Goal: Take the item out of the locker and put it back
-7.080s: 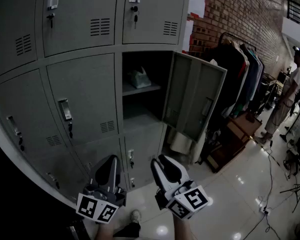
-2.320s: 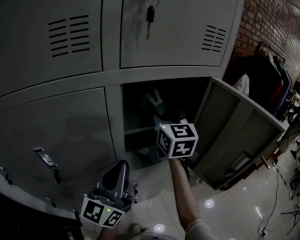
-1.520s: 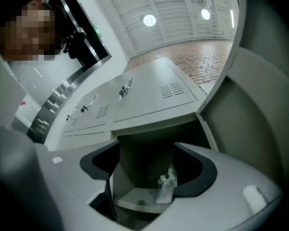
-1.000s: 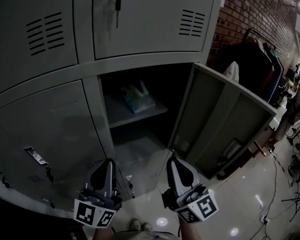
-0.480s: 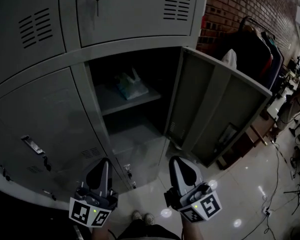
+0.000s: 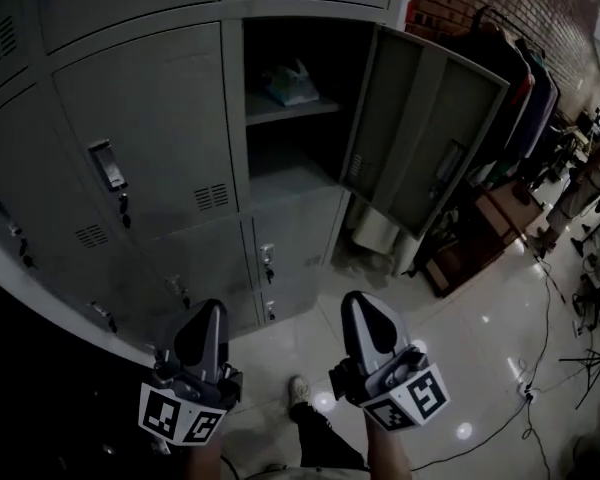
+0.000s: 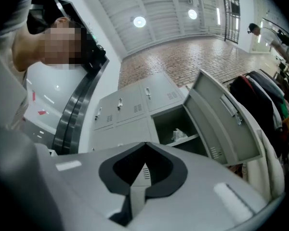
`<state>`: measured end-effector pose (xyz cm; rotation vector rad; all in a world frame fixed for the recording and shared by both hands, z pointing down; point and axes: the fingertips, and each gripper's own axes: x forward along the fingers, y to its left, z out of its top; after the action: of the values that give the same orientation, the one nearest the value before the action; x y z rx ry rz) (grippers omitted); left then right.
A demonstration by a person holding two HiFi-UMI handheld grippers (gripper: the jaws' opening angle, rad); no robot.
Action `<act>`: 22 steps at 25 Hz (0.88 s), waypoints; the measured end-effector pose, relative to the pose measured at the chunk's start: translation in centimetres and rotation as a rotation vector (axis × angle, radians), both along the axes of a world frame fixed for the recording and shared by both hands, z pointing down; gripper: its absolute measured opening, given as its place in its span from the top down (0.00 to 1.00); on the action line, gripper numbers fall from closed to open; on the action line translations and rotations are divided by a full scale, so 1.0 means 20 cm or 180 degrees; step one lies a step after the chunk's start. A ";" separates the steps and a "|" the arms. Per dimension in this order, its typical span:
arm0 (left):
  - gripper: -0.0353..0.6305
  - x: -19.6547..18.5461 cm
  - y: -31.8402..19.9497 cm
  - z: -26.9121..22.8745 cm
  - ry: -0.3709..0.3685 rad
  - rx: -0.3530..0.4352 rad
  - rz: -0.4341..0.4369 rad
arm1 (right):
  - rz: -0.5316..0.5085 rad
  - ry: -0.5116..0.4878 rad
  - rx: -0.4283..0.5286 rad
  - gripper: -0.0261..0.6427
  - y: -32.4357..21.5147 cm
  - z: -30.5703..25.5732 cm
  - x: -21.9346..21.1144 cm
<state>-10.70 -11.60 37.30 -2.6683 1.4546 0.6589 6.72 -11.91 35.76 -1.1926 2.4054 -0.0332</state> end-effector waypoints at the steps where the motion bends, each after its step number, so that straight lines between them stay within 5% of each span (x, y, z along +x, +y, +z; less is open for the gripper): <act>1: 0.94 -0.04 0.10 -0.01 0.0063 0.0009 -0.0010 | -0.0014 0.0096 0.0037 0.95 0.12 -0.01 -0.06; 10: 0.94 -0.22 1.12 -0.30 0.0074 0.0157 0.0019 | 0.0046 -0.0160 0.0099 0.95 1.19 -0.27 -0.26; 22: 0.94 -0.08 1.55 -0.32 0.0144 0.0145 0.0052 | 0.0257 -0.0082 0.0028 0.95 1.59 -0.31 -0.11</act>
<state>-12.37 19.39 30.80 -2.6507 1.4115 0.7489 4.49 19.94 29.53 -1.2764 2.3306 -0.0127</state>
